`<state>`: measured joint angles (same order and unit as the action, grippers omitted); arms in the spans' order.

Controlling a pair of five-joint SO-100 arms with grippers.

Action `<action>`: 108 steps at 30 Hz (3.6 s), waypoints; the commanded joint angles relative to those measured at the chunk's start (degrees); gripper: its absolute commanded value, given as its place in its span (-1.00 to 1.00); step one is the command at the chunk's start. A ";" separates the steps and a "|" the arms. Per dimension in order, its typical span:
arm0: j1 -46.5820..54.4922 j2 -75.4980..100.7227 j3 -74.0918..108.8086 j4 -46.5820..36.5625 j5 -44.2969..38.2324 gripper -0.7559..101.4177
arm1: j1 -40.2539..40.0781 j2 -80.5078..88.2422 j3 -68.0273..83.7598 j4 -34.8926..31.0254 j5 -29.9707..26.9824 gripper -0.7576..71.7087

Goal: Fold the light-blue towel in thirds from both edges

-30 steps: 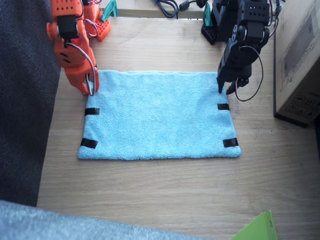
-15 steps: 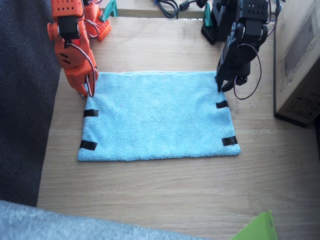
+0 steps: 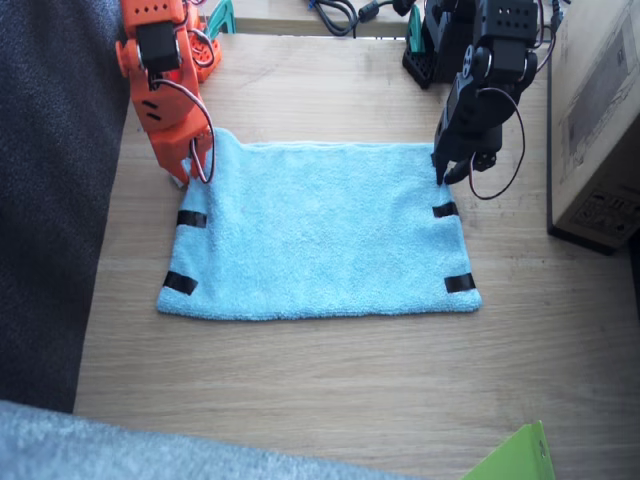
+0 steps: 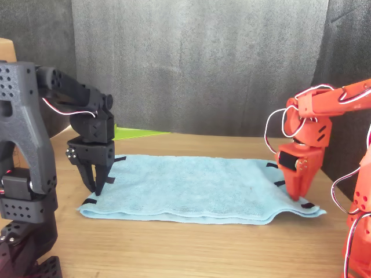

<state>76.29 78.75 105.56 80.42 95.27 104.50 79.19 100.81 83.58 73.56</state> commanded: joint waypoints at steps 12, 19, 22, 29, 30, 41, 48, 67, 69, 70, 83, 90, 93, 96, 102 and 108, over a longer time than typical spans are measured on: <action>0.09 2.37 1.14 -0.26 0.44 -0.99 | 4.31 12.48 -10.81 9.05 -0.53 -0.97; 0.09 2.81 1.58 -0.44 0.35 -0.99 | 11.87 10.37 -18.02 12.66 0.79 -0.97; 0.09 3.08 1.93 -0.53 0.35 -0.99 | 14.85 8.70 -20.83 13.27 0.88 -0.97; 0.35 3.87 2.72 -0.79 0.44 -0.99 | 17.67 -0.53 -35.24 18.28 2.02 -0.97; 0.53 4.04 2.81 -0.79 0.44 -0.99 | 17.84 -2.11 -37.35 19.07 2.20 -0.97; 0.35 4.31 2.90 -1.14 0.53 -0.99 | 23.73 -17.58 -55.28 24.08 2.55 -0.97; 0.44 4.66 3.25 -1.41 0.35 -0.99 | 27.60 -26.19 -66.62 27.69 2.64 -0.97; 0.00 4.66 3.16 -1.49 -0.26 -0.99 | 33.93 -35.77 -78.66 27.86 3.69 0.04; 0.00 4.66 3.16 -1.49 -0.35 -0.99 | 34.10 -34.19 -78.40 27.86 3.08 0.32; 0.00 4.66 3.16 -1.49 -0.35 -0.99 | 34.01 -33.57 -78.31 27.86 3.08 0.27; -0.35 4.75 3.16 -1.49 -0.62 -0.99 | 15.21 -22.15 -78.22 27.86 5.19 0.04; -0.62 4.75 3.08 -1.49 -0.62 -0.99 | 4.31 -13.97 -74.36 27.86 3.69 0.06; -0.79 4.92 3.16 -1.49 -0.70 -0.99 | 1.23 -11.07 -72.42 27.86 3.52 0.04; -1.67 5.01 2.90 -1.49 -1.05 -0.99 | -2.11 -8.53 -69.96 27.86 2.55 0.04; -2.99 6.33 -0.62 1.05 -0.97 -0.99 | -9.49 -6.24 -63.46 27.69 0.26 0.01; -3.16 9.40 -5.10 5.54 0.35 -0.99 | -13.18 -0.44 -51.06 22.94 -1.49 0.01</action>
<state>73.21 84.11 103.10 83.67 94.39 91.93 71.98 46.41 108.81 72.51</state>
